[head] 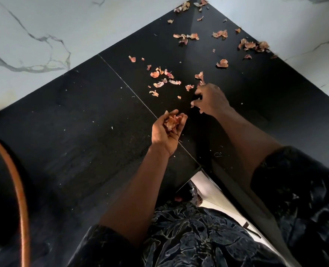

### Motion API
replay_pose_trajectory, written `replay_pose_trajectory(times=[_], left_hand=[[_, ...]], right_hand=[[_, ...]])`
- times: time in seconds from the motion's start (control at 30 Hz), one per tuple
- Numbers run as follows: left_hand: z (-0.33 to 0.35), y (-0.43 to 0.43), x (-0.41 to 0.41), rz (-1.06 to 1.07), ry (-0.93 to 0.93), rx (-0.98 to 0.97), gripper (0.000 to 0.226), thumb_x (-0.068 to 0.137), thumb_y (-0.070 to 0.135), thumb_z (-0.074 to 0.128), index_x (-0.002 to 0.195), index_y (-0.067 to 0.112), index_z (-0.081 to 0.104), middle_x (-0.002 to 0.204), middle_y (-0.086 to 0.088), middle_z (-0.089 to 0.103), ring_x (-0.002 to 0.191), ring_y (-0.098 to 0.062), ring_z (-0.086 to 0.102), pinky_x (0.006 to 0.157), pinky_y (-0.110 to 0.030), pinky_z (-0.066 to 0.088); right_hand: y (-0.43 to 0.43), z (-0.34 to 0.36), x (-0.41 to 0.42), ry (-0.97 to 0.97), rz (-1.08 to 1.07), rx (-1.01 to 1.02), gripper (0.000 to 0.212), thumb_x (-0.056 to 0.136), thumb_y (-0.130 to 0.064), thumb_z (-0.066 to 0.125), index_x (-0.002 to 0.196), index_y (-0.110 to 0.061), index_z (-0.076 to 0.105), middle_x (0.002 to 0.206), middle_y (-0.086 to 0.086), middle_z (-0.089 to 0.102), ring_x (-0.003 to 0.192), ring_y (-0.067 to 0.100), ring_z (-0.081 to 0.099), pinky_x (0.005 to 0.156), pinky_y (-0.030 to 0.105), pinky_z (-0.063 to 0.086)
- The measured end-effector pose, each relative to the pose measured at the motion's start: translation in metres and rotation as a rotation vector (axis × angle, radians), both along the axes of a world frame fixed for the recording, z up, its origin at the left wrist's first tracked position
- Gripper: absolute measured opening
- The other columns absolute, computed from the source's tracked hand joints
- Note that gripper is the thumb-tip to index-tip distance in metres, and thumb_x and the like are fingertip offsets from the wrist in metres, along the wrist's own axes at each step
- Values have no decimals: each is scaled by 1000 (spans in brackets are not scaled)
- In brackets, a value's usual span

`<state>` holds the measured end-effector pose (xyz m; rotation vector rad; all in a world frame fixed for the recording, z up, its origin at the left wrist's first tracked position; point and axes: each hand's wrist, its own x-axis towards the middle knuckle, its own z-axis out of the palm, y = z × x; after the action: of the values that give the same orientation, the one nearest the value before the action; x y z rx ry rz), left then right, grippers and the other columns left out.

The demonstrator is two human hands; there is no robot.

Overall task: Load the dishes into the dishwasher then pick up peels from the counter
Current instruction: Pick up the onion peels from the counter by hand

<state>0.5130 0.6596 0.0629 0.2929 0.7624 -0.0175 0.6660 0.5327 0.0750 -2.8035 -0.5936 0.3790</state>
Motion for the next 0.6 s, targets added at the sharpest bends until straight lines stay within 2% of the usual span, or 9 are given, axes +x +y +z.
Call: replay_pose_trajectory(times=[0.07,0.13,0.23,0.37,0.5,0.6], left_hand=[[-1,3,-3,8,3,0,34,104,25,51,113,-4,67,108,-26,70,102,-35,72,85,-35,62],[-2,5,-5,12,1,-1,34,104,25,51,114,-4,67,108,-26,71,101,-34,72,85,-35,62],[-4,7,-7,14,1,-5,33,104,25,51,110,-3,67,106,-25,71,98,-33,73,81,-34,62],[-2,5,-5,-2,-4,-4,32,104,24,51,108,-3,67,104,-25,71,97,-33,73,82,-34,62],[1,3,-2,-16,-8,0,33,105,25,51,112,-3,66,105,-24,71,99,-33,72,86,-34,62],[2,3,-3,-20,-10,12,33,104,24,51,113,-4,66,106,-25,71,99,-33,72,84,-34,62]], right_hand=[[3,-6,-4,-52,52,-59,51,86,-40,76,128,-14,61,129,11,58,118,29,56,96,41,48],[8,-9,-8,-111,79,-71,48,86,-42,75,124,-15,63,125,10,61,115,28,58,97,44,47],[12,-11,-12,-129,85,-75,32,93,-31,70,119,-15,66,120,8,65,115,27,59,100,46,43],[10,-11,-15,-151,56,-84,34,91,-30,72,121,-17,66,118,8,66,115,28,60,101,47,42],[15,-12,-19,-189,111,-69,16,93,-19,67,109,-20,70,109,4,68,109,25,61,98,44,41],[27,-10,-15,-183,149,-35,14,93,-15,67,105,-21,71,106,3,70,108,23,62,100,44,42]])
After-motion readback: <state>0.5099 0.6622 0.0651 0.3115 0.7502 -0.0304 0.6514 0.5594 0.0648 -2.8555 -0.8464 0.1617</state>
